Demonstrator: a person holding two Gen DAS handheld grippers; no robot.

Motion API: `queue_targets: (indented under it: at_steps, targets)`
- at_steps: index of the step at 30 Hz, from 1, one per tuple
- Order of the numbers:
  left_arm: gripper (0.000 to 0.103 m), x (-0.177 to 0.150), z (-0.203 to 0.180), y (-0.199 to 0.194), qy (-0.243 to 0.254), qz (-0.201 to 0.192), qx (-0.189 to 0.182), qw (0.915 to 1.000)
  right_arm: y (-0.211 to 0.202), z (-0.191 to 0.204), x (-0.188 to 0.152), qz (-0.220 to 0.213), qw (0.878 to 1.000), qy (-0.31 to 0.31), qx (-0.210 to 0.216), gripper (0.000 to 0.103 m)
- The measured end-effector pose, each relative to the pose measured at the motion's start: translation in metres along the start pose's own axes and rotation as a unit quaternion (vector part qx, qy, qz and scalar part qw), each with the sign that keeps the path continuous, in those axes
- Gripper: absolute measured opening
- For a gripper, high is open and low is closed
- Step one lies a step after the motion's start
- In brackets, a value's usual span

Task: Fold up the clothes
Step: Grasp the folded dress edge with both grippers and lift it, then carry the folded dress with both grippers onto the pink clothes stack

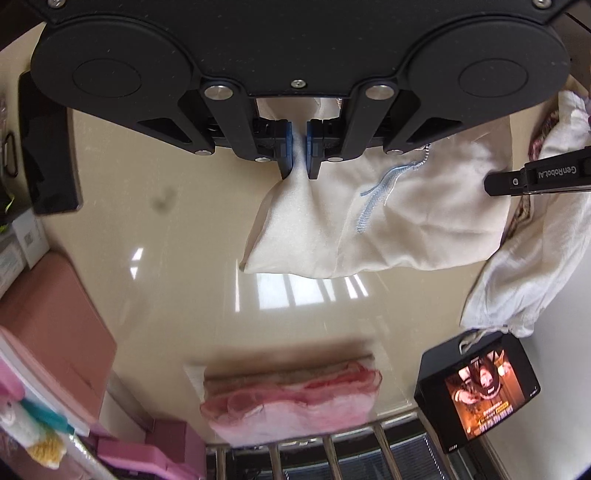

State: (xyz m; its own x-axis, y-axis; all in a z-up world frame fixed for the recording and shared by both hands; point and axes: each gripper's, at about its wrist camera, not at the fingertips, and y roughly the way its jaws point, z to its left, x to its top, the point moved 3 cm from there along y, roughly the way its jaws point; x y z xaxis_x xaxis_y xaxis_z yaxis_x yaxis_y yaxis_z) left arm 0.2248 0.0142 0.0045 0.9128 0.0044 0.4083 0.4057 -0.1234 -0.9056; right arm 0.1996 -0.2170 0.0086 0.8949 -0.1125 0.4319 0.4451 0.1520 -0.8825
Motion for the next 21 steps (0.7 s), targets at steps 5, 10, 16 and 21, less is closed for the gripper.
queue_targets:
  at_steps: [5,10,16,21]
  targets:
    - [0.003,0.038,0.006,-0.024,-0.001,-0.009,-0.017,0.9998,-0.021,0.01,0.035,-0.014,1.0,-0.005,-0.006,0.006]
    - [0.003,0.082,0.017,-0.037,-0.008,-0.021,-0.024,0.9995,-0.031,0.03,0.08,-0.029,0.999,-0.021,-0.013,0.006]
    - [0.003,0.141,0.016,-0.05,-0.013,-0.035,-0.042,0.9984,-0.045,0.037,0.141,-0.036,0.999,-0.026,-0.012,0.006]
    - [0.003,0.178,0.005,-0.057,-0.008,-0.047,-0.048,0.9977,-0.052,0.043,0.189,-0.035,0.997,-0.059,-0.015,0.006]
